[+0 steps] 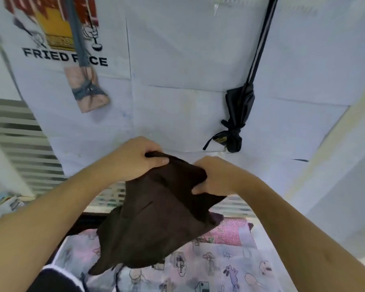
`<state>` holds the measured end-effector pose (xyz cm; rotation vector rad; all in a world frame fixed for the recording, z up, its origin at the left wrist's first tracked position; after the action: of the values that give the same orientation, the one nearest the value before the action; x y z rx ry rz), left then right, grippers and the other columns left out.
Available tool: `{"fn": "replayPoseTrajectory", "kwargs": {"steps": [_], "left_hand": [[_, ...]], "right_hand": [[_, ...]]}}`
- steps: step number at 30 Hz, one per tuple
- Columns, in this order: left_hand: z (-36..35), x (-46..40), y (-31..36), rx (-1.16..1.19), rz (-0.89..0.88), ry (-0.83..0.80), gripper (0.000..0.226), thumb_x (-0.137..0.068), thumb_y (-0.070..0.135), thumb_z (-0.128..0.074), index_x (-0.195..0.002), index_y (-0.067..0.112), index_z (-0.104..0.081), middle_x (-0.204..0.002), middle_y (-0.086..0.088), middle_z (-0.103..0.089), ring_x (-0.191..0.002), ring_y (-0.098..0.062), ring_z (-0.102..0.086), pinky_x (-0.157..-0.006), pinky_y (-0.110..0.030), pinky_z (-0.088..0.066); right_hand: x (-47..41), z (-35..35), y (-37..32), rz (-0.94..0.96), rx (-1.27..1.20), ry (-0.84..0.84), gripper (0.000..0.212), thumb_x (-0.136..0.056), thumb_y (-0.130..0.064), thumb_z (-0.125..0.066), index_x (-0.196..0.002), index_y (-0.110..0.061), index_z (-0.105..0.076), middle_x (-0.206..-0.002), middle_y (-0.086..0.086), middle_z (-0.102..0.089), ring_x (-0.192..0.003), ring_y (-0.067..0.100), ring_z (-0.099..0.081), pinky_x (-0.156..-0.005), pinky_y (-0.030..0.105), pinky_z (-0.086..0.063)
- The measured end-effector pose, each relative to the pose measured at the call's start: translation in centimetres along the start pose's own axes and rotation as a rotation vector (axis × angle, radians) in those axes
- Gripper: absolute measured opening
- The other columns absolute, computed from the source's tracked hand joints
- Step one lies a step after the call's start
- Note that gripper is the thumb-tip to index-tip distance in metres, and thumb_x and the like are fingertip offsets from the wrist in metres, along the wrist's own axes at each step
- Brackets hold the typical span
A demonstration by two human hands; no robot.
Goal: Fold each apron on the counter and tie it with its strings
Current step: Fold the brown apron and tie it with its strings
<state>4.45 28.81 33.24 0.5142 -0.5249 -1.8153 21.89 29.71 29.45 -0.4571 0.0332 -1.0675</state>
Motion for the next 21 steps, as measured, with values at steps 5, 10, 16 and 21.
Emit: {"fn": "replayPoseTrajectory", "kwargs": {"steps": [5,10,16,21], "left_hand": [[9.3,2.6,1.0,0.105,0.014,0.143,0.03,-0.099,0.047,-0.065,-0.086,0.025,-0.081,-0.081,0.005,-0.076,-0.077,-0.007,-0.071,-0.073,-0.026,-0.054],[14.8,4.6,1.0,0.119,0.048,0.182,0.036,-0.1,0.048,-0.062,-0.092,0.019,-0.081,-0.101,-0.003,-0.073,-0.098,-0.022,-0.07,-0.092,-0.038,-0.053],[15.8,6.0,4.6,0.279,-0.029,0.071,0.061,-0.067,0.084,-0.076,-0.115,0.046,-0.075,-0.113,0.015,-0.077,-0.121,-0.023,-0.065,-0.106,-0.048,-0.05],[17.9,6.8,7.1,0.218,-0.132,0.322,0.019,-0.084,0.068,-0.067,-0.086,0.051,-0.074,-0.077,0.019,-0.075,-0.089,-0.015,-0.072,-0.099,-0.055,-0.049]], "right_hand": [[3.1,7.0,-0.3,0.011,-0.34,0.241,0.018,-0.097,-0.013,-0.07,-0.081,-0.006,-0.067,-0.074,-0.005,-0.065,-0.066,0.009,-0.06,-0.067,0.029,-0.047],[6.8,15.1,-4.9,0.162,-0.832,0.651,0.024,-0.106,-0.01,-0.052,-0.111,-0.012,-0.076,-0.099,0.009,-0.077,-0.087,0.025,-0.071,-0.08,0.04,-0.055],[7.5,17.4,-17.6,0.291,-0.363,0.712,0.02,-0.105,-0.018,-0.056,-0.101,-0.017,-0.076,-0.092,0.002,-0.076,-0.087,0.018,-0.07,-0.081,0.03,-0.054],[7.4,15.1,-21.4,0.39,-0.468,0.627,0.015,-0.106,-0.02,-0.059,-0.11,-0.016,-0.073,-0.095,-0.007,-0.075,-0.086,0.005,-0.069,-0.083,0.025,-0.054]]}}
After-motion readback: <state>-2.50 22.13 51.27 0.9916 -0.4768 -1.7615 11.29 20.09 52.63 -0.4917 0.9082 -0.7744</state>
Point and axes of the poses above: each hand's wrist, its own x-axis away from the middle knuckle, its own z-axis out of the back of the hand, y = z × x, the point moved 10 cm from there along -x, towards the middle knuckle
